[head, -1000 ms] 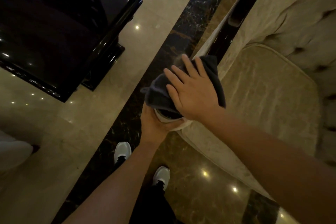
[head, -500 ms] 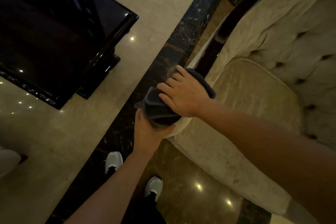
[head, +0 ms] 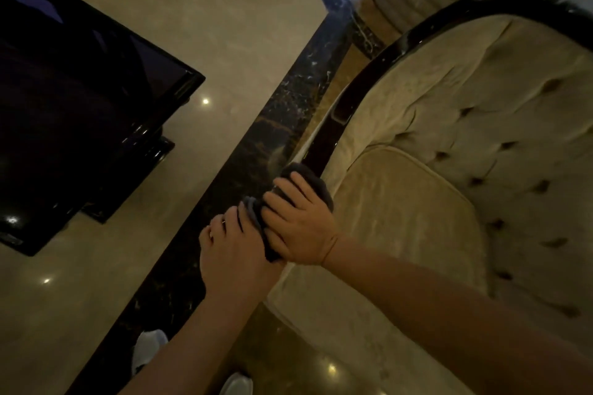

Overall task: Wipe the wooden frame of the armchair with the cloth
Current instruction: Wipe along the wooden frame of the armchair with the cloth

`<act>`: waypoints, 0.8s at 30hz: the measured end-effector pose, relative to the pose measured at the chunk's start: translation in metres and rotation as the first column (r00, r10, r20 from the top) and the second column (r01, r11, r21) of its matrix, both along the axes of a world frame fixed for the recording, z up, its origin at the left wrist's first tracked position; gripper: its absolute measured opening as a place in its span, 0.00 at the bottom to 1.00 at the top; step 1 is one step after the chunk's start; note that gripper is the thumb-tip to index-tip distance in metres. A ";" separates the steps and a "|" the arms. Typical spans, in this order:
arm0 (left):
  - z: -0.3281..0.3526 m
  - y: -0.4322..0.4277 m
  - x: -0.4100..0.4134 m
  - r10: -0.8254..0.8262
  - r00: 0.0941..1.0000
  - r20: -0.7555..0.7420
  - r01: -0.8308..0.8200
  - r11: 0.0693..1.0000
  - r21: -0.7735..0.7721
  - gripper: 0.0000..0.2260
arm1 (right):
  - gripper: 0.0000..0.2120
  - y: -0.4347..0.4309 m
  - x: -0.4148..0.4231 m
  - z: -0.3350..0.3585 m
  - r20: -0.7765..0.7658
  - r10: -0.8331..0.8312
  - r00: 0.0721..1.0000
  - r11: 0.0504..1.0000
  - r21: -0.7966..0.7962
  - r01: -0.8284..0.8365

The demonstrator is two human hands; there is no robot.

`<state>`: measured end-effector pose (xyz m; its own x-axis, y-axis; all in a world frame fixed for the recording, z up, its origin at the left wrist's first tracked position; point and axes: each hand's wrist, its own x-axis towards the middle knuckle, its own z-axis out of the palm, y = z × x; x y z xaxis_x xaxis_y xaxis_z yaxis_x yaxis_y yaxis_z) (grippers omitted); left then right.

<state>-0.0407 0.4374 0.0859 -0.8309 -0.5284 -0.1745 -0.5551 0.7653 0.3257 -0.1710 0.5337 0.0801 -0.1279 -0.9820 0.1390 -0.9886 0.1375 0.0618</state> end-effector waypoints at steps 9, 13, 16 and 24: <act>-0.006 0.003 -0.023 -0.007 0.998 0.069 0.011 0.998 -0.063 0.41 | 0.18 -0.017 -0.131 0.034 -0.029 0.130 0.991 0.984 -0.118 -0.133; 0.004 0.007 -0.064 -0.014 1.000 -0.015 0.015 0.997 0.069 0.36 | 0.20 -0.020 -0.198 0.053 0.028 0.001 1.000 0.992 -0.130 0.003; 0.016 0.014 -0.118 0.051 0.991 -0.125 -0.024 0.978 0.206 0.31 | 0.20 -0.017 -0.243 0.058 0.087 -0.106 0.991 0.985 -0.124 0.116; 0.039 0.011 -0.222 -0.031 0.986 -0.163 0.044 0.996 0.078 0.24 | 0.20 -0.002 -0.350 0.062 -0.065 -0.281 0.957 0.958 0.046 0.285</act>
